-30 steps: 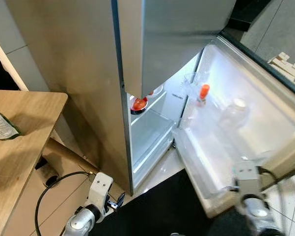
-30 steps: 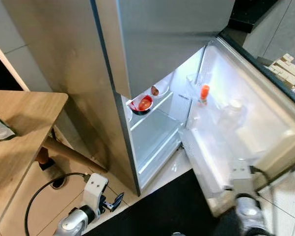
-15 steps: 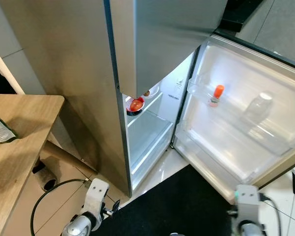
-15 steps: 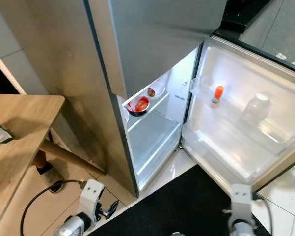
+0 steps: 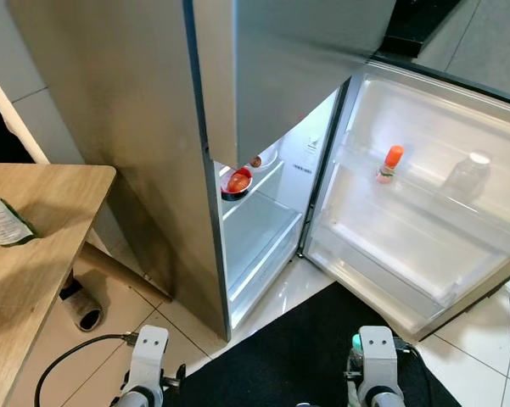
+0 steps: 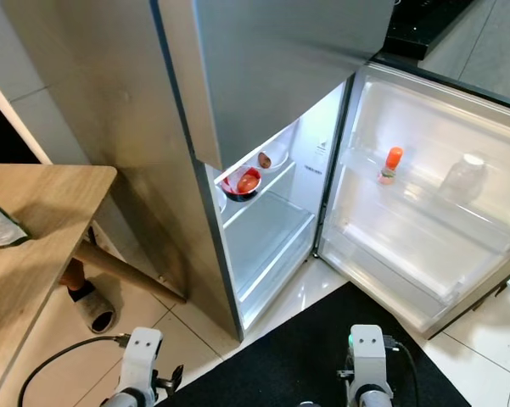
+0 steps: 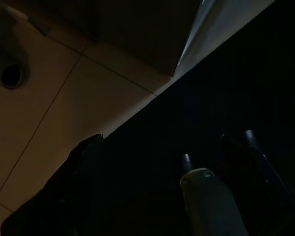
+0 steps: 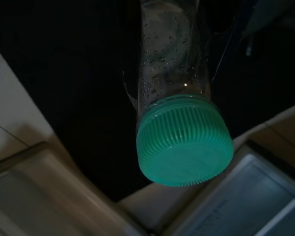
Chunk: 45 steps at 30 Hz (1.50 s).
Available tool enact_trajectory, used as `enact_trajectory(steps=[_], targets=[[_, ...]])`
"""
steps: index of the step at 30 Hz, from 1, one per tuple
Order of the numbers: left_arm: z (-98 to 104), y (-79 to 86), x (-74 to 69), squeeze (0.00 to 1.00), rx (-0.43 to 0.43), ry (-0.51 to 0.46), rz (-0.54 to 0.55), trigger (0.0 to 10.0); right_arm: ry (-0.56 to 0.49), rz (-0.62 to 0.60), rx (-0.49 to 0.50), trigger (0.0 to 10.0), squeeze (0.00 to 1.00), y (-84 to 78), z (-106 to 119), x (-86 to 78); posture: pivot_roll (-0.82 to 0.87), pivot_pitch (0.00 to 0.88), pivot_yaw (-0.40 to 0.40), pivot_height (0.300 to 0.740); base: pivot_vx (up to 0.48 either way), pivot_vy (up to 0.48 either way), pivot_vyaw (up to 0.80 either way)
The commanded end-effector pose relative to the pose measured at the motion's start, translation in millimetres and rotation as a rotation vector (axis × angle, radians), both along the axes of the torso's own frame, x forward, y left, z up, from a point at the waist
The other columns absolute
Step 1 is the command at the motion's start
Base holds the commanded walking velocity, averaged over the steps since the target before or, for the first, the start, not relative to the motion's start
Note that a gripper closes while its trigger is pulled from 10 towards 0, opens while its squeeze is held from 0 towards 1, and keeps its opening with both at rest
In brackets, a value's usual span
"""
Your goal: Restocking fridge
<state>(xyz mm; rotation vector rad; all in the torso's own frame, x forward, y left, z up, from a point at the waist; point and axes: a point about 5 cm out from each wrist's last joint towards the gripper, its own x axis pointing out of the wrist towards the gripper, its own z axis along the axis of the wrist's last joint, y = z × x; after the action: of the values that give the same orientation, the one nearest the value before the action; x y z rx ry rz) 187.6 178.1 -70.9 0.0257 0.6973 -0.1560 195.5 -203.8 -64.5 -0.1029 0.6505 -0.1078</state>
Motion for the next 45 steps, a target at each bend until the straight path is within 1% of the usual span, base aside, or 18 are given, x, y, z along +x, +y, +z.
enact_trajectory(steps=[1, 2, 3, 4, 6, 12, 17, 26, 28, 29, 30, 31, 32, 34, 37, 40, 45], targets=[[-3, -8.1, -6.6, 0.00, -0.024, 0.011, -0.040, 10.0, 0.010, 0.013, 0.016, 10.0, 0.00, 1.7, -3, -5.0, -0.19, 0.127, 0.045, 0.740, 0.000, 0.000, 0.00], [-3, -8.1, -6.6, 0.00, -0.024, 0.011, -0.040, 10.0, 0.010, 0.013, 0.016, 10.0, 0.00, 1.7, -3, -5.0, -0.19, 0.127, 0.045, 0.740, 0.000, 0.000, 0.00], [-6, -14.8, -8.3, 0.00, -0.029, 0.034, -0.089, 10.0, 0.030, 0.019, 0.020, 10.0, 0.00, 1.2, -5, -9.9, -0.18, 0.127, 0.046, 0.740, 0.000, 0.000, 0.00], [-7, -16.6, -9.8, 0.00, -0.027, 0.053, -0.100, 10.0, 0.037, 0.017, 0.021, 10.0, 0.00, 0.8, -6, -11.8, -0.18, 0.127, 0.046, 0.740, 0.000, 0.000, 0.00], [-10, -18.0, -12.0, 0.00, -0.029, 0.088, -0.096, 10.0, 0.050, 0.019, 0.013, 10.0, 0.00, 0.5, -8, -14.1, -0.18, 0.127, 0.046, 0.740, 0.000, 0.000, 0.00], [-11, -18.2, -12.4, 0.00, -0.019, 0.101, -0.086, 10.0, 0.053, 0.014, 0.014, 10.0, 0.00, 0.4, -8, -15.0, -0.18, 0.131, 0.045, 0.740, 0.000, 0.000, 0.00], [-14, -33.2, -11.9, 0.00, -0.012, 0.140, -0.082, 10.0, 0.052, 0.019, 0.018, 10.0, 0.00, 0.0, -8, -14.5, -0.17, 0.134, 0.041, 0.740, 0.000, 0.000, -0.77], [-13, -39.7, -7.2, 0.00, -0.003, 0.136, -0.074, 10.0, 0.052, 0.018, 0.018, 10.0, 0.00, -0.1, -8, -14.0, -0.17, 0.133, 0.040, 0.740, 0.000, 0.000, -0.80], [-13, -39.1, -7.6, 0.00, -0.002, 0.134, -0.074, 10.0, 0.052, 0.018, 0.018, 10.0, 0.00, 0.0, -8, -14.1, -0.17, 0.133, 0.040, 0.740, 0.000, 0.000, -0.80], [-13, -34.2, -10.1, 0.00, 0.000, 0.133, -0.072, 10.0, 0.052, 0.018, 0.018, 10.0, 0.00, 0.1, -8, -14.1, -0.17, 0.133, 0.040, 0.740, 0.000, 0.000, -0.80], [-13, -34.2, -10.1, 0.00, 0.000, 0.133, -0.072, 10.0, 0.052, 0.018, 0.018, 10.0, 0.00, 0.1, -8, -14.1, -0.17, 0.133, 0.040, 0.740, 0.000, 0.000, -0.80], [-14, -27.1, -13.9, 0.00, 0.004, 0.135, -0.068, 10.0, 0.053, 0.018, 0.018, 10.0, 0.00, 0.1, -8, -14.3, -0.17, 0.133, 0.040, 0.740, 0.000, 0.000, -0.80], [-14, -27.1, -13.9, 0.00, 0.004, 0.135, -0.068, 10.0, 0.053, 0.018, 0.018, 10.0, 0.00, 0.1, -8, -14.3, -0.17, 0.133, 0.040, 0.740, 0.000, 0.000, -0.80], [-15, -18.2, -18.7, 0.00, 0.007, 0.136, -0.064, 10.0, 0.054, 0.018, 0.018, 10.0, 0.00, -0.3, -8, -14.7, -0.17, 0.133, 0.039, 0.740, 0.000, 0.000, -0.80], [-16, -12.2, -21.8, 0.00, 0.010, 0.140, -0.063, 10.0, 0.056, 0.016, 0.016, 10.0, 0.00, -1.6, -8, -15.5, -0.17, 0.132, 0.039, 0.740, 0.000, 0.000, -0.80], [-16, -11.5, -22.1, 0.00, 0.011, 0.141, -0.063, 10.0, 0.056, 0.015, 0.016, 10.0, 0.00, -1.8, -8, -15.5, -0.17, 0.132, 0.039, 0.740, 0.000, 0.000, -0.80], [-16, -2.6, -23.5, 0.00, 0.018, 0.149, -0.056, 10.0, 0.056, 0.011, 0.014, 10.0, 0.00, -2.8, -8, -15.7, -0.17, 0.132, 0.039, 0.740, 0.000, 0.000, -0.80]])
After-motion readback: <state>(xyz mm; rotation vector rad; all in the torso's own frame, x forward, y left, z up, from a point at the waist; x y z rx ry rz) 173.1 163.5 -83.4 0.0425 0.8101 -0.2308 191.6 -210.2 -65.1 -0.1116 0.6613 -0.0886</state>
